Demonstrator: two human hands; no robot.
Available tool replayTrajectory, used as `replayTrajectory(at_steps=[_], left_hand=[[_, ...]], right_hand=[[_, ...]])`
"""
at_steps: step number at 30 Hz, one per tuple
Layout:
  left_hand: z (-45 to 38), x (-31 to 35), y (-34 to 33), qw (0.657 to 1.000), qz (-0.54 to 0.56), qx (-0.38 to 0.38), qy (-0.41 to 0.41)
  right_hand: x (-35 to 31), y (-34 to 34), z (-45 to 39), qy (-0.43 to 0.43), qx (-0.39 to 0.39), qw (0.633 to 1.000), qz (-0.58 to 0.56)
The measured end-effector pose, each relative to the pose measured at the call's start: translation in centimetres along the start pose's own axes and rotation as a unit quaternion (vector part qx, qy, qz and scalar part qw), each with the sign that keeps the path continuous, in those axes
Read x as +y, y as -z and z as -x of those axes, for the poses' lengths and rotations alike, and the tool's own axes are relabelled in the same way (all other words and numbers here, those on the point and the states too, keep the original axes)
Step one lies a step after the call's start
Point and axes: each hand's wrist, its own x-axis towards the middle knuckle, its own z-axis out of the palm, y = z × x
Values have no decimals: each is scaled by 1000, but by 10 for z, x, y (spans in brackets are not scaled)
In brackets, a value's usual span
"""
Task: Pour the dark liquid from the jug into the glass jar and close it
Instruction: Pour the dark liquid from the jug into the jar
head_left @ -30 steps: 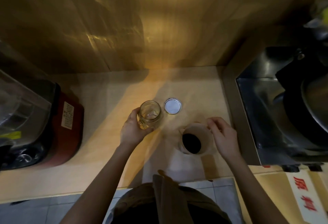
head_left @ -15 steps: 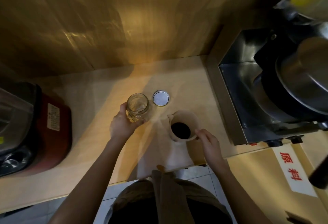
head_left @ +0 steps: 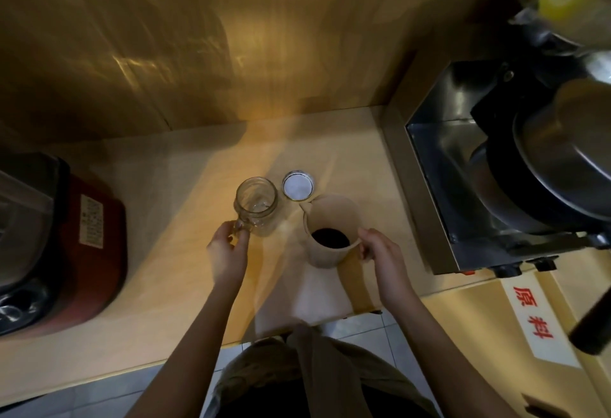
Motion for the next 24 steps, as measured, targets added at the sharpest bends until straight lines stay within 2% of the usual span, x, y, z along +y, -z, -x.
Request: replayTrajectory(at_steps=[7,12,17,19,24], left_hand=[[-12,7,1,991,105,-81,30],[-17,29,0,976,193,-94,47],[-33,56,0,972,202,-97,72],[-36,67,5,964,232,-97,86],[-48,102,34,958,258,-124,32]], right_hand=[[-3,-1,-6,-9,25,999,-31],[-14,-2,-15,-21,39,998,-52],[-35,-3,-28,22,15,999,-24],[-49,-4,-35,30,30,999,-13],[-93,-11,-51,94,23,995,-26]])
